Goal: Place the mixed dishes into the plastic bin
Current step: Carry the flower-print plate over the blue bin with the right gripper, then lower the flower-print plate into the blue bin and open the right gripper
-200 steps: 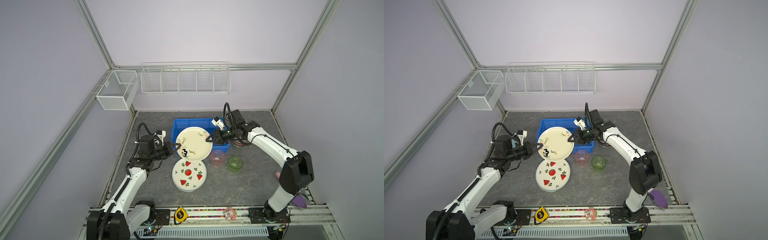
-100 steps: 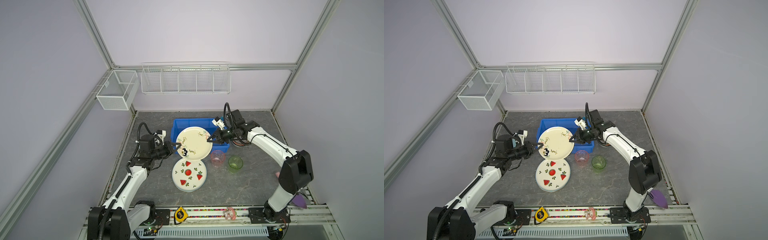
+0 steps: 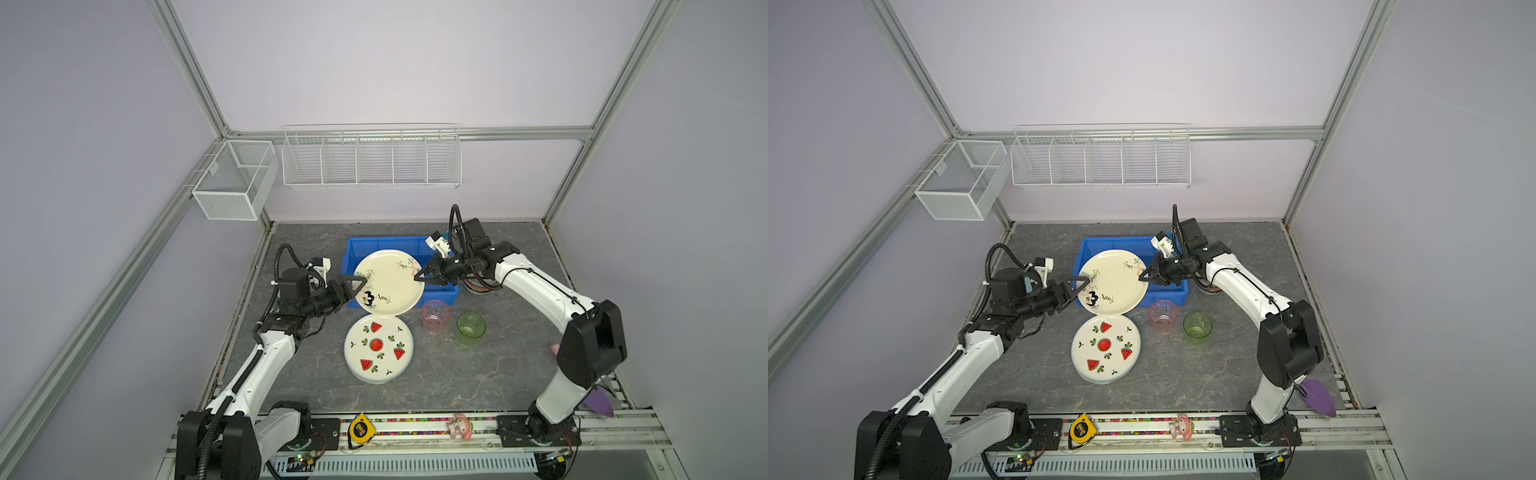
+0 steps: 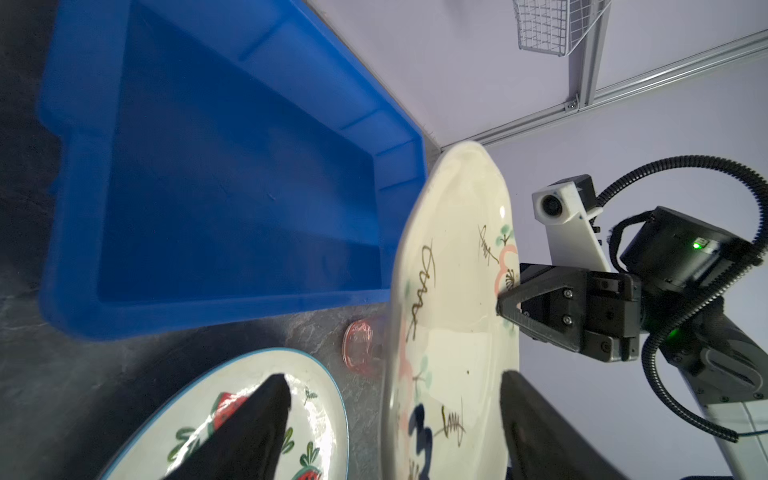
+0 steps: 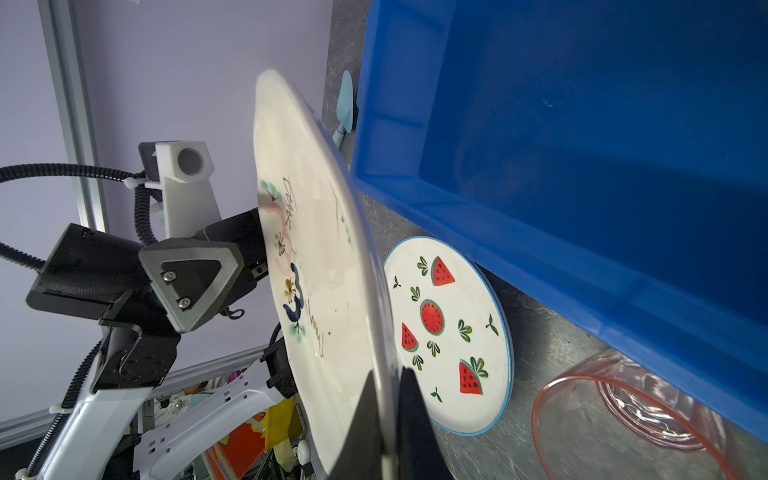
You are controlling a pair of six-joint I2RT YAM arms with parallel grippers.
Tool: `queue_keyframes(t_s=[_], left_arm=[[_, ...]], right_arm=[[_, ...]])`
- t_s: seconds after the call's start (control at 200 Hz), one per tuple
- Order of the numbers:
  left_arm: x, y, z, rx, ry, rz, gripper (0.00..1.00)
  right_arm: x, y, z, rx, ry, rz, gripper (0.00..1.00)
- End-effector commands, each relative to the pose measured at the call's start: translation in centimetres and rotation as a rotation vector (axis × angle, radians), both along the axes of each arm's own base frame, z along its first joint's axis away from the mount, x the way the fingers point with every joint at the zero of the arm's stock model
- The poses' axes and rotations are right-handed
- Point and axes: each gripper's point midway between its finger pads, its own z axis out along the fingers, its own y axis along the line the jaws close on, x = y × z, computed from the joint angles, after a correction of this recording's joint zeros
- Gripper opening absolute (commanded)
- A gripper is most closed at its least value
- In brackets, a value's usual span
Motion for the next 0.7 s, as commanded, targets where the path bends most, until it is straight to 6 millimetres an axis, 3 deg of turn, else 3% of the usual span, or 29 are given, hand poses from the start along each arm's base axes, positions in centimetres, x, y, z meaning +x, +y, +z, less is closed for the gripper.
queue_keyframes(t_s=[0.0, 0.045, 0.325, 0.515, 0.695], left_arm=[[1.0, 0.4, 1.4, 0.033, -0.05, 0.031, 0.95], [1.2, 0.8, 1.6, 0.066, -0.058, 0.046, 1.0], [3.5, 5.2, 4.3, 0.232, -0.122, 0.215, 0.98], [4.4, 6.2, 5.0, 0.303, -0.142, 0.251, 0.99], [4.7, 6.5, 5.1, 0.337, -0.148, 0.253, 0.99]], right_arm=[[1.8, 0.4, 2.5, 0.072, -0.061, -0.016, 0.07], [2.3, 0.4, 2.5, 0.065, -0.064, -0.028, 0.07], [7.0, 0.5, 2.0, 0.013, -0.084, -0.114, 0.07], [10.6, 1.0, 0.3, -0.04, -0.076, -0.171, 0.07], [12.7, 1.8, -1.4, -0.058, -0.05, -0.19, 0.07]])
